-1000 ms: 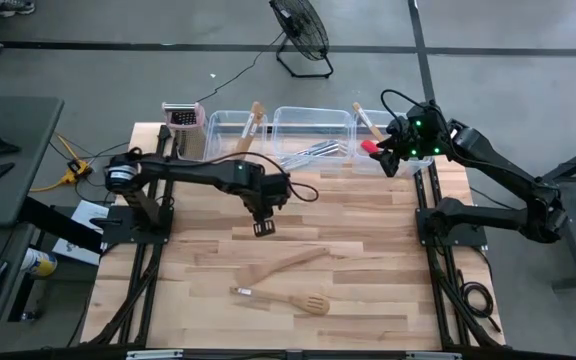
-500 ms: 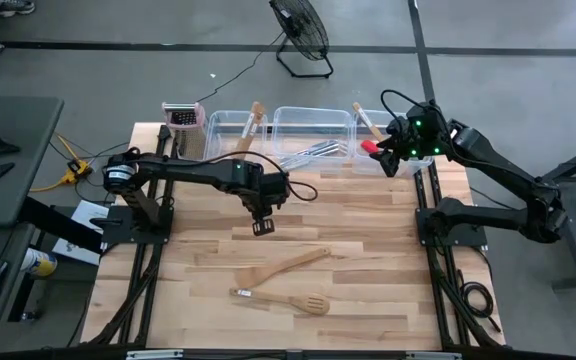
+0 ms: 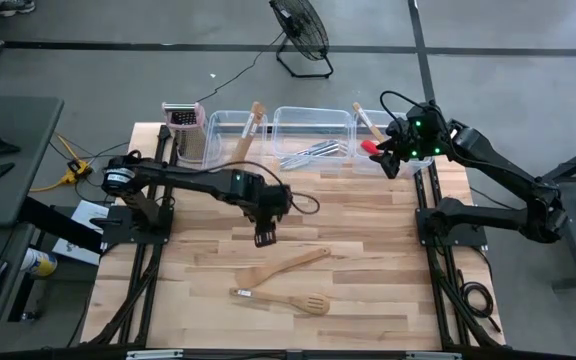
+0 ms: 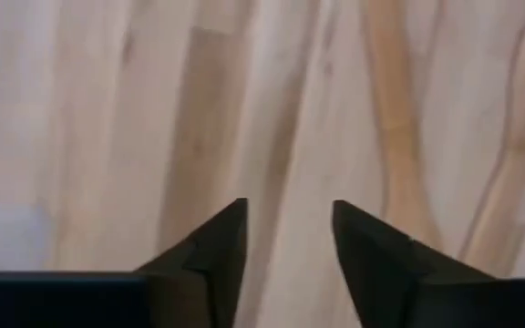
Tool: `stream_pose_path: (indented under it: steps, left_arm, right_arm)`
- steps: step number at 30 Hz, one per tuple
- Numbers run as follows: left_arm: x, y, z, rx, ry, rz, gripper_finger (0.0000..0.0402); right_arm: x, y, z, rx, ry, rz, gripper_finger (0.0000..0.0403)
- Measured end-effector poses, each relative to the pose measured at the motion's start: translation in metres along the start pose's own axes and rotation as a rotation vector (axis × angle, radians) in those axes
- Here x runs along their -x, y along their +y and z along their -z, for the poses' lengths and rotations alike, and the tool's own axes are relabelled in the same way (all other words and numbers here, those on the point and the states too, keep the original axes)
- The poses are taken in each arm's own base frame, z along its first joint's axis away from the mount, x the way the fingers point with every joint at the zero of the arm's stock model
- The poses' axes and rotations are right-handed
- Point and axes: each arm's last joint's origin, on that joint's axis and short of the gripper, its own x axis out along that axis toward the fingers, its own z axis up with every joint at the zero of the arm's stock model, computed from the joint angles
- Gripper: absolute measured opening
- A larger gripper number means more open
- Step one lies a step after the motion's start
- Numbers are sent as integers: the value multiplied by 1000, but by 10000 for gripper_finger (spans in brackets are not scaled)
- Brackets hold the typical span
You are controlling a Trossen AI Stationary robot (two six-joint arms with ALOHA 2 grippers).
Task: Pick & Place Kitchen Items
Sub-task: Put the brown serving spoon into the left transparent container
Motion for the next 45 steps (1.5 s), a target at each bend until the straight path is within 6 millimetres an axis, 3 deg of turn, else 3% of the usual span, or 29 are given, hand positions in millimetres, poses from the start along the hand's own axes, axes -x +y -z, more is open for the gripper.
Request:
stream_pose_path:
  steps: [7,18,24,29,39,45]
  left_arm:
    - [-11,-36,6,27,5,10,209]
    - [-34,-82,24,40,21,-50,223]
    - [-57,-101,26,106,19,-34,223]
    - [-72,-112,29,146,25,-14,223]
    - [-93,-109,32,154,46,-79,224]
    - [-106,-113,29,125,39,-50,262]
  right_arm:
    - [0,0,2,-22,25,0,200]
    - [0,0,7,-36,68,4,200]
    - [0,0,6,-35,64,8,200]
    - [0,0,7,-34,69,8,200]
    - [0,1,7,-16,69,1,200]
    - [0,1,7,-2,75,0,200]
